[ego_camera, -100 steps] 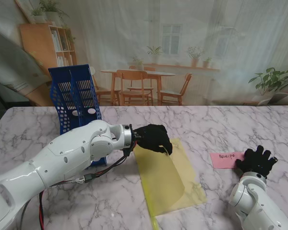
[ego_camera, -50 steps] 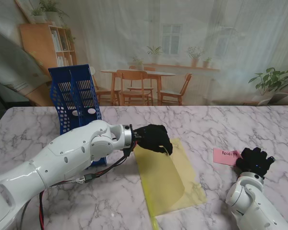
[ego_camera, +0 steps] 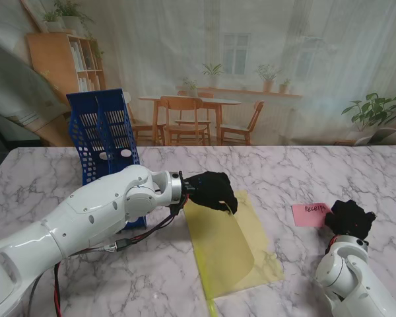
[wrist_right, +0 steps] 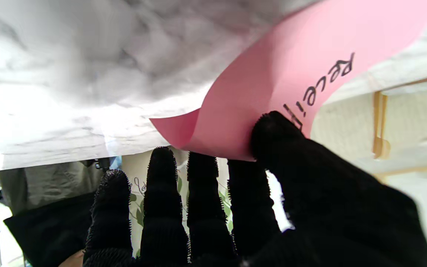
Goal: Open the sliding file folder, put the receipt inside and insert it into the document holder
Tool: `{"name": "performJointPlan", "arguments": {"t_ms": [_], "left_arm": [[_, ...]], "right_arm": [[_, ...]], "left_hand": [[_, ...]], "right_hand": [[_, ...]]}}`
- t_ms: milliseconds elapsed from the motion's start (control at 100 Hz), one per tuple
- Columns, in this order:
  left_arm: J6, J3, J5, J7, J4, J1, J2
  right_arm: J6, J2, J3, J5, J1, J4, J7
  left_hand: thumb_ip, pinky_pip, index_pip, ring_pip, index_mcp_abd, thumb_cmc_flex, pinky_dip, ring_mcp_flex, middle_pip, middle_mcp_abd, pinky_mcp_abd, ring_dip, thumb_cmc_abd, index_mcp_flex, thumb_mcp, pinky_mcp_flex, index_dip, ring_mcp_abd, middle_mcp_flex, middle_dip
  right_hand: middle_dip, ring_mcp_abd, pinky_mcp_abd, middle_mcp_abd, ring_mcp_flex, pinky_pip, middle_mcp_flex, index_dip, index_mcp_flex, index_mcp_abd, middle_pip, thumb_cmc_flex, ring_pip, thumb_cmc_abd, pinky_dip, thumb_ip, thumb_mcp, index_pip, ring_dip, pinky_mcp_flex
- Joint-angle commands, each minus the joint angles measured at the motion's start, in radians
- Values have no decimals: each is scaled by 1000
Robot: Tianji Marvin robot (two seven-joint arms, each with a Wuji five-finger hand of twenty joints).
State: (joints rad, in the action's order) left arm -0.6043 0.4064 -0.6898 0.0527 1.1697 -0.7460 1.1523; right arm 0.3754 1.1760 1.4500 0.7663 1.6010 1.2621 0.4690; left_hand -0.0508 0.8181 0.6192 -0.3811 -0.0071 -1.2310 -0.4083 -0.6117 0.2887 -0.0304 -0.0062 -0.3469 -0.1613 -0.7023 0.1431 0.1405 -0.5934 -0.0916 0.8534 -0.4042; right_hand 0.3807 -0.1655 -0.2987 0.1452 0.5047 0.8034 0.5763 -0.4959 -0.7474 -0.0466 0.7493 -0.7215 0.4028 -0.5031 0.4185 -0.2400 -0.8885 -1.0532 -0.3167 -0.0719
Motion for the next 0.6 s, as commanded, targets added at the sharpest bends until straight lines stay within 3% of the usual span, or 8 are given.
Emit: {"name": "performJointPlan", "arguments": {"t_ms": [0, 310, 590], "left_arm": [[-5, -3, -2, 9, -3, 6, 5], [-6, -6, -7, 3, -6, 8, 6], [-6, -9, -8, 3, -7, 10, 7]], "right_arm": [[-16, -8, 13, 1, 12, 46, -13], [-22, -29, 67, -38, 90, 287, -229], [6, -42, 88, -166, 131, 440, -411]], "left_hand": [[15, 38, 205, -23, -29, -60, -15, -12, 8, 4, -28, -7, 61, -90, 63, -4, -67, -11, 27, -6], [14, 36, 205, -23, -29, -60, -15, -11, 9, 5, -31, -7, 61, -89, 62, -5, -66, -11, 27, -6], [14, 35, 206, -24, -31, -60, -14, -11, 9, 5, -31, -7, 62, -89, 60, -5, -67, -11, 27, -6]], "right_hand": [[18, -16, -19, 23, 32, 47, 28, -31, -24, -38, 48, -44, 52, 36, 12, 1, -43, -58, -25, -15], [32, -48, -38, 62, 135, 190, 120, -29, -33, -92, 107, -48, 139, 21, 30, -5, -81, -82, -57, -85], [46, -71, -44, 87, 178, 288, 139, -54, -33, -121, 123, -59, 182, 26, 28, -3, -73, -85, -74, -124]]}}
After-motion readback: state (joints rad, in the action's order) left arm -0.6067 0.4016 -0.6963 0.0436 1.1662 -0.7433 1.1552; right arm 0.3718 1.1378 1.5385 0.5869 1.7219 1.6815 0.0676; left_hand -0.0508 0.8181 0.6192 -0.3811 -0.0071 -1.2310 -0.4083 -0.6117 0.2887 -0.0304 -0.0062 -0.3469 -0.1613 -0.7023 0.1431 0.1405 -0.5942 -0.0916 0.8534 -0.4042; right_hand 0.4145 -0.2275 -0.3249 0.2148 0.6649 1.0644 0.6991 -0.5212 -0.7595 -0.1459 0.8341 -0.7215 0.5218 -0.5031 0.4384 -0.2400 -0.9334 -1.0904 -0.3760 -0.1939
